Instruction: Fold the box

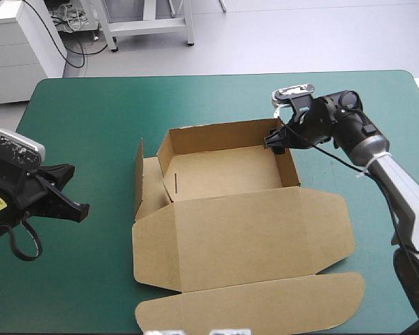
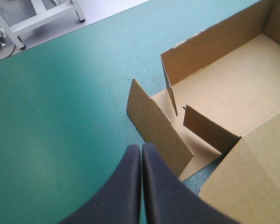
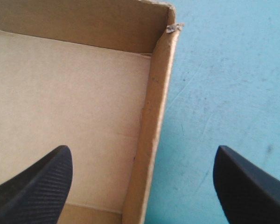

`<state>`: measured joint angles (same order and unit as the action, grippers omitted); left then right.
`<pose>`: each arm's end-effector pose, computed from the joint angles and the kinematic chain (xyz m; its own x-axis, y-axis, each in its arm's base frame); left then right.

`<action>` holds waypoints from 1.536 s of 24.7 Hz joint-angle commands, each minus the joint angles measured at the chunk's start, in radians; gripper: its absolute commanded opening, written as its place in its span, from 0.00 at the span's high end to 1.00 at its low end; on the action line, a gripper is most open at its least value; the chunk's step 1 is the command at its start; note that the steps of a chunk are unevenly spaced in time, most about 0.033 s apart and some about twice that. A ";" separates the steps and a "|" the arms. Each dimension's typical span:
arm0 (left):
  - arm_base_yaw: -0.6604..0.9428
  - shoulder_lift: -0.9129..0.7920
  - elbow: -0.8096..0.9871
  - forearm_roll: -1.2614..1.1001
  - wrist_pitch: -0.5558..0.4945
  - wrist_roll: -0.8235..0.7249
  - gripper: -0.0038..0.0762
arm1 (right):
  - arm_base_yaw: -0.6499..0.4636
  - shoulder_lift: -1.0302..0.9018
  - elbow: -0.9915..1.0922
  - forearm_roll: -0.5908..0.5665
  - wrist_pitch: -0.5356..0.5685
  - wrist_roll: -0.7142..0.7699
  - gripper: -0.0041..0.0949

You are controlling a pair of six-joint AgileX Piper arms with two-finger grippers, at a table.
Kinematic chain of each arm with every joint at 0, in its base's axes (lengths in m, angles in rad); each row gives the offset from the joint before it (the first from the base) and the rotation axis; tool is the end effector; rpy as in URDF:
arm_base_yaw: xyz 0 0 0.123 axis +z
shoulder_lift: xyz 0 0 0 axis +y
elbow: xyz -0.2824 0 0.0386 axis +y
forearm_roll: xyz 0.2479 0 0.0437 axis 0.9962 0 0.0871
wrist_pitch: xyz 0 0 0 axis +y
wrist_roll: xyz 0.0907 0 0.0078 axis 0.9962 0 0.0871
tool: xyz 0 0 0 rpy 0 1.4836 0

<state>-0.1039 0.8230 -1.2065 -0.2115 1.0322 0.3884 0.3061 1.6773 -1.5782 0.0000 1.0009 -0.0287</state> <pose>0.1236 -0.0294 0.4426 -0.4310 0.3170 -0.8448 0.3882 0.9103 0.1435 0.3504 0.1107 0.3414 -0.7999 -0.2829 -0.5293 -0.3244 0.9458 -0.0152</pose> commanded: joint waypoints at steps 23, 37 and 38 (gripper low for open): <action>0.000 -0.003 -0.028 -0.020 -0.031 0.000 0.96 | -0.001 0.208 -0.174 0.005 0.153 -0.068 0.22; 0.000 -0.003 -0.028 -0.020 -0.028 -0.003 0.96 | -0.001 0.265 -0.178 0.011 0.160 -0.061 0.65; 0.000 -0.003 -0.028 -0.020 -0.028 -0.003 0.96 | -0.001 0.265 -0.178 0.008 0.164 -0.061 0.66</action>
<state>-0.1039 0.8230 -1.2065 -0.2115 1.0602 0.3884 0.3061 1.9963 -1.7264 0.0000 1.1693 -0.0904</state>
